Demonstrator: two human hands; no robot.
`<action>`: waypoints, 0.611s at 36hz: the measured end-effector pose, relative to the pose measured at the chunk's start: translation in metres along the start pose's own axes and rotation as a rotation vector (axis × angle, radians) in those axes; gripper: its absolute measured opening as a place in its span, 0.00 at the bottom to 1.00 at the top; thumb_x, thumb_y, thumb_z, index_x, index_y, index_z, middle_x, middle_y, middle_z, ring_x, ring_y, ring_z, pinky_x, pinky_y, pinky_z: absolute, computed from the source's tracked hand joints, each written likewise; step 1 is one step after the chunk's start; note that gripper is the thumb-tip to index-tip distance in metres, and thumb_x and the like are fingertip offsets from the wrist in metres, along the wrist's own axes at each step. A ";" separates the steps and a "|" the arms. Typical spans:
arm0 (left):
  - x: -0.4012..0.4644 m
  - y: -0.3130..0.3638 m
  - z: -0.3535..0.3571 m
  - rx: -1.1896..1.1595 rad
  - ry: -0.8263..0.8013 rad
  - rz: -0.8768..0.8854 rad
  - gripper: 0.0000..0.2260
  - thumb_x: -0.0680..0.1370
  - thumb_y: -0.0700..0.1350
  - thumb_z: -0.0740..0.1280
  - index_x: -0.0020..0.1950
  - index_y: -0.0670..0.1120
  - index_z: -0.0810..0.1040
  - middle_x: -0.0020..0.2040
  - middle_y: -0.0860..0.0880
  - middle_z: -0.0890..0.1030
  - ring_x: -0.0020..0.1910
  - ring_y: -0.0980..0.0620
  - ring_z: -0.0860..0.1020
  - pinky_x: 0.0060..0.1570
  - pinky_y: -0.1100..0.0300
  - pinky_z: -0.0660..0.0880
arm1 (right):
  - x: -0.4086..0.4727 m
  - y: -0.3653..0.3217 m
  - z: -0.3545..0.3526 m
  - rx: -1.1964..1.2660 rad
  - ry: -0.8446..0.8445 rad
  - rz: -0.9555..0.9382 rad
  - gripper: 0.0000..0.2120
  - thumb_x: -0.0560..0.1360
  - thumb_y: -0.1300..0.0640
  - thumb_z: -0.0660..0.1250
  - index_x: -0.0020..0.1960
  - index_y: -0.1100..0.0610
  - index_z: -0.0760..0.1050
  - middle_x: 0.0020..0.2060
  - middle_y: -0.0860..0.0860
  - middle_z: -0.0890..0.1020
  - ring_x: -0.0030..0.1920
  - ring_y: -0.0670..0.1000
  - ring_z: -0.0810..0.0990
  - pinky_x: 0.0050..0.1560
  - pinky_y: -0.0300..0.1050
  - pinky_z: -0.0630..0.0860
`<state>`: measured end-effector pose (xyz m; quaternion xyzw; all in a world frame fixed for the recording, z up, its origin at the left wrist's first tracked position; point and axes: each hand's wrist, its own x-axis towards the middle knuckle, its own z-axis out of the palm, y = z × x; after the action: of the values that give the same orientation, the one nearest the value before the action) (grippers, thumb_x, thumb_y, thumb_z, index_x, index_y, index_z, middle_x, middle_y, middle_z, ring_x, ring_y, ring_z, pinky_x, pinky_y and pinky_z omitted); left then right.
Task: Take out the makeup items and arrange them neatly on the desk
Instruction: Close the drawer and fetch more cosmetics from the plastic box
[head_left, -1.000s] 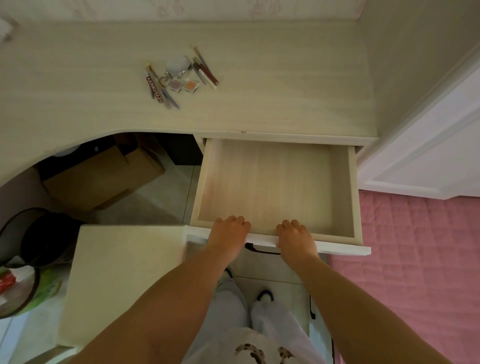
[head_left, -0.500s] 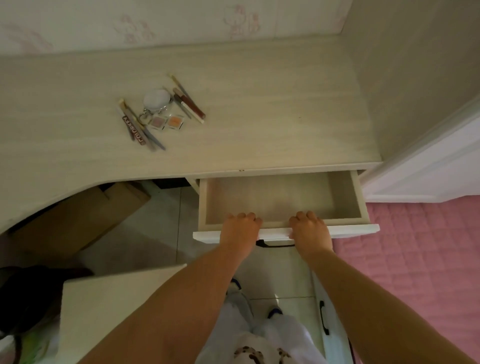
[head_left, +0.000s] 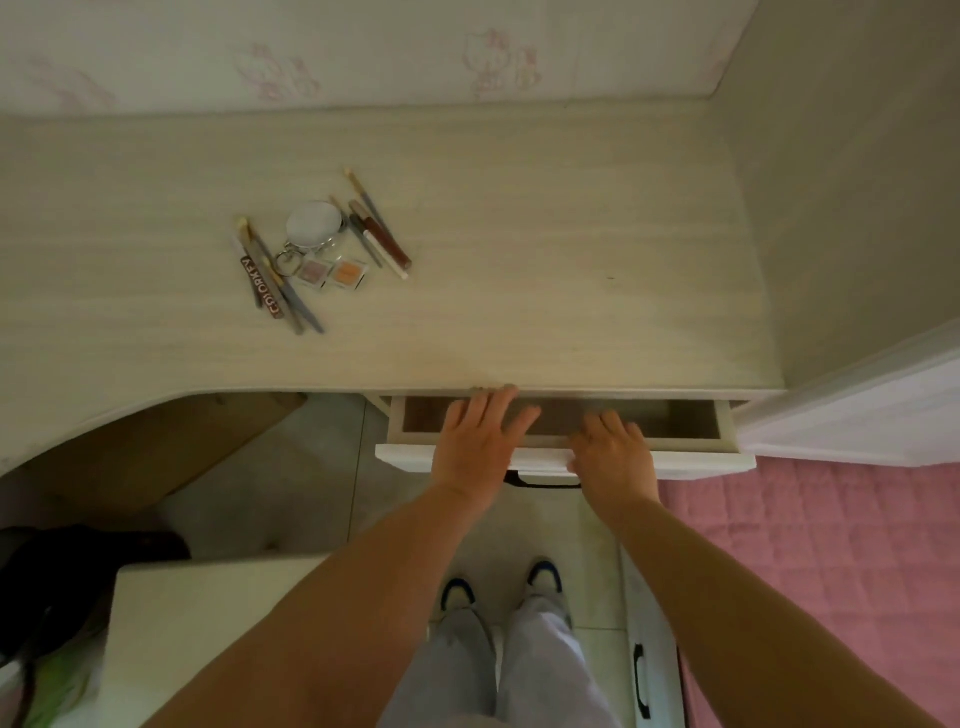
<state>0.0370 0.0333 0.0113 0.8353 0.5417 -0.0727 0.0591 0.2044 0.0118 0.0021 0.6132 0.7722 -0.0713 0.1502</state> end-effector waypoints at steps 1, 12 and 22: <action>0.003 0.000 0.000 -0.012 0.001 -0.015 0.40 0.66 0.48 0.76 0.71 0.55 0.57 0.70 0.47 0.63 0.67 0.45 0.66 0.65 0.49 0.67 | 0.002 0.002 -0.001 -0.021 0.016 -0.016 0.16 0.76 0.54 0.64 0.62 0.55 0.71 0.62 0.52 0.71 0.63 0.54 0.68 0.63 0.47 0.66; 0.031 -0.008 -0.007 0.034 -0.158 -0.123 0.45 0.75 0.58 0.65 0.75 0.51 0.33 0.77 0.51 0.36 0.76 0.47 0.37 0.72 0.44 0.38 | 0.024 0.016 0.005 0.092 0.226 -0.024 0.49 0.56 0.49 0.81 0.71 0.54 0.60 0.66 0.57 0.72 0.66 0.57 0.66 0.65 0.55 0.70; 0.056 -0.007 -0.007 -0.012 -0.123 -0.179 0.44 0.75 0.56 0.66 0.74 0.60 0.33 0.77 0.52 0.36 0.76 0.44 0.37 0.73 0.40 0.42 | 0.054 0.038 -0.013 0.092 0.047 -0.007 0.43 0.77 0.40 0.58 0.69 0.49 0.24 0.75 0.53 0.34 0.76 0.56 0.35 0.74 0.54 0.37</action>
<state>0.0536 0.0870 0.0074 0.7771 0.6101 -0.1253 0.0906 0.2285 0.0745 0.0005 0.6183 0.7736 -0.0930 0.1035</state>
